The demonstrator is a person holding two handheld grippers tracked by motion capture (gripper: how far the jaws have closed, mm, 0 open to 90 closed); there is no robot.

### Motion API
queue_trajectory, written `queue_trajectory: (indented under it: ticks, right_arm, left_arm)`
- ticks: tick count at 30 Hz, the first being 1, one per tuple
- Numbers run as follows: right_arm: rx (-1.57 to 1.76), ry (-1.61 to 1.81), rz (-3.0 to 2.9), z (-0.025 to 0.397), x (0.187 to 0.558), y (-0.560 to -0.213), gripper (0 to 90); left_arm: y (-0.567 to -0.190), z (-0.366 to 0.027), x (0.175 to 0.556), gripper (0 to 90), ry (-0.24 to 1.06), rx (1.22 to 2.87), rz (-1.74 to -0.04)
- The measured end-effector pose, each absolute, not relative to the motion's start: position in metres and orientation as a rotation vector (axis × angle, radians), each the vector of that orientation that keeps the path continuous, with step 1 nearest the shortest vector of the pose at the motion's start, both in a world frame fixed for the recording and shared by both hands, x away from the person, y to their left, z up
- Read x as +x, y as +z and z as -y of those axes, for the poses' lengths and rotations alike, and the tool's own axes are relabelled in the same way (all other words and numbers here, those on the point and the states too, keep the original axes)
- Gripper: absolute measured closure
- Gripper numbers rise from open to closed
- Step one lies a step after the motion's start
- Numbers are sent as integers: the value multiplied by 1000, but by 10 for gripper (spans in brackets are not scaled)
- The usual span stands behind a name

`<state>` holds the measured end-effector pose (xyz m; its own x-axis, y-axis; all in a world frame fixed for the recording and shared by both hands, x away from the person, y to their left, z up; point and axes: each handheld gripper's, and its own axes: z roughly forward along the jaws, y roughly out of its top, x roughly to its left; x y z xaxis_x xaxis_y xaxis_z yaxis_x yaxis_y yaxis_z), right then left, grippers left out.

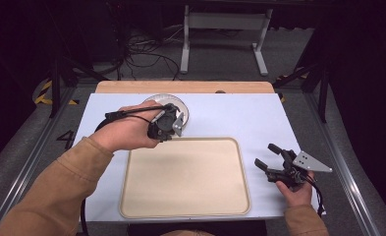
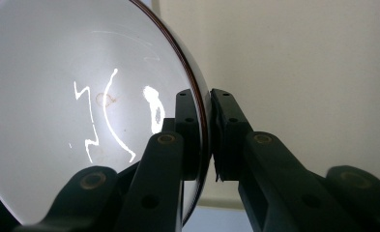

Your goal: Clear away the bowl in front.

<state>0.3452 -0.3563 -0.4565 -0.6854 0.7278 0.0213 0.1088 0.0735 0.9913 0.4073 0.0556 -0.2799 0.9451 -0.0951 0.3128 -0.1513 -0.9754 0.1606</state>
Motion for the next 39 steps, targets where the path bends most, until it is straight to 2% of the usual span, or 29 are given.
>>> queue_trajectory:
  ticks: [19,29,39]
  right_arm:
    - [825,1651,-1867,356,345,-456,186]
    - [822,1651,-1867,356,345,-456,186]
    - [822,1651,-1868,356,345,-456,186]
  left_arm:
    - [-275,-38,354,829,483,2888,428]
    - [-283,-30,332,829,465,2911,479]
    - [-300,-26,330,828,414,2905,490]
